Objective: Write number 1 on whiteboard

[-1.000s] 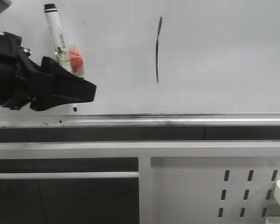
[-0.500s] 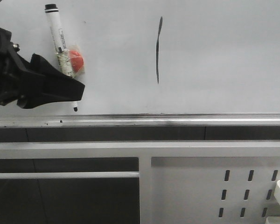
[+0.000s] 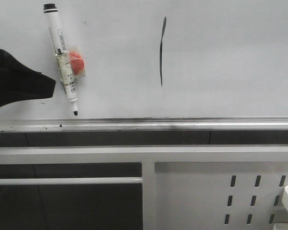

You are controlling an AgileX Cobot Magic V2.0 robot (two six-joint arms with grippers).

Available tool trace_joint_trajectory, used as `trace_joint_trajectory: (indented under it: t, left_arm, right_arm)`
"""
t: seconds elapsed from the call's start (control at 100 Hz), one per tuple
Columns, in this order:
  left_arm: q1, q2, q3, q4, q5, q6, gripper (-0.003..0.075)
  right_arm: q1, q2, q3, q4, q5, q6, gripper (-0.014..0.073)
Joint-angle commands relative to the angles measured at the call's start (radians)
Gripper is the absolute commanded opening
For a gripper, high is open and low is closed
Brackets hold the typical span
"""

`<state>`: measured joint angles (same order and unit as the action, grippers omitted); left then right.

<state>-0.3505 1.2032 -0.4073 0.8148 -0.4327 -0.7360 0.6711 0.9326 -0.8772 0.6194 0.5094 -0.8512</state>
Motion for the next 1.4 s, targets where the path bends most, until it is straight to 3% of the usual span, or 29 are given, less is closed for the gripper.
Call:
trace_joint_trajectory:
  t: [0.0, 0.13, 0.18, 0.47, 0.69, 0.87, 0.99, 1.12, 1.39]
  left_arm:
    - [0.004, -0.091, 0.006, -0.019, -0.052, -0.041, 0.0367]
    - [0.004, -0.244, 0.045, 0.053, -0.083, -0.092, 0.0088]
    - [0.004, -0.305, 0.052, 0.101, -0.082, -0.094, -0.0023]
    - [0.004, -0.654, 0.063, 0.145, 0.034, -0.170, -0.0020]
    - [0.004, -0.930, 0.128, 0.138, 0.262, -0.205, -0.0020]
    - [0.004, -1.106, 0.236, 0.174, 0.307, -0.241, -0.0020]
    - [0.004, -1.174, 0.273, 0.178, 0.347, -0.242, -0.0020]
    - [0.004, -1.190, 0.299, 0.176, 0.283, -0.242, -0.0020]
    - [0.004, -1.190, 0.308, 0.176, 0.282, -0.242, -0.0020]
  right_arm:
    - [-0.006, -0.015, -0.032, 0.008, -0.030, -0.012, 0.0288]
    - [-0.006, -0.064, -0.016, -0.006, 0.020, -0.020, -0.0078]
    - [-0.006, -0.093, 0.001, -0.006, 0.022, -0.020, -0.0067]
    - [-0.006, -0.318, 0.195, -0.006, -0.058, -0.020, -0.0067]
    - [-0.006, -0.537, 0.441, -0.001, -0.281, -0.020, -0.0067]
    - [-0.006, -0.682, 0.616, 0.026, -0.383, -0.020, -0.0069]
    - [-0.006, -0.720, 0.683, 0.028, -0.375, -0.020, -0.0069]
    - [-0.006, -0.722, 0.711, 0.052, -0.371, -0.020, -0.0069]
    - [-0.006, -0.722, 0.728, 0.052, -0.369, -0.020, -0.0069]
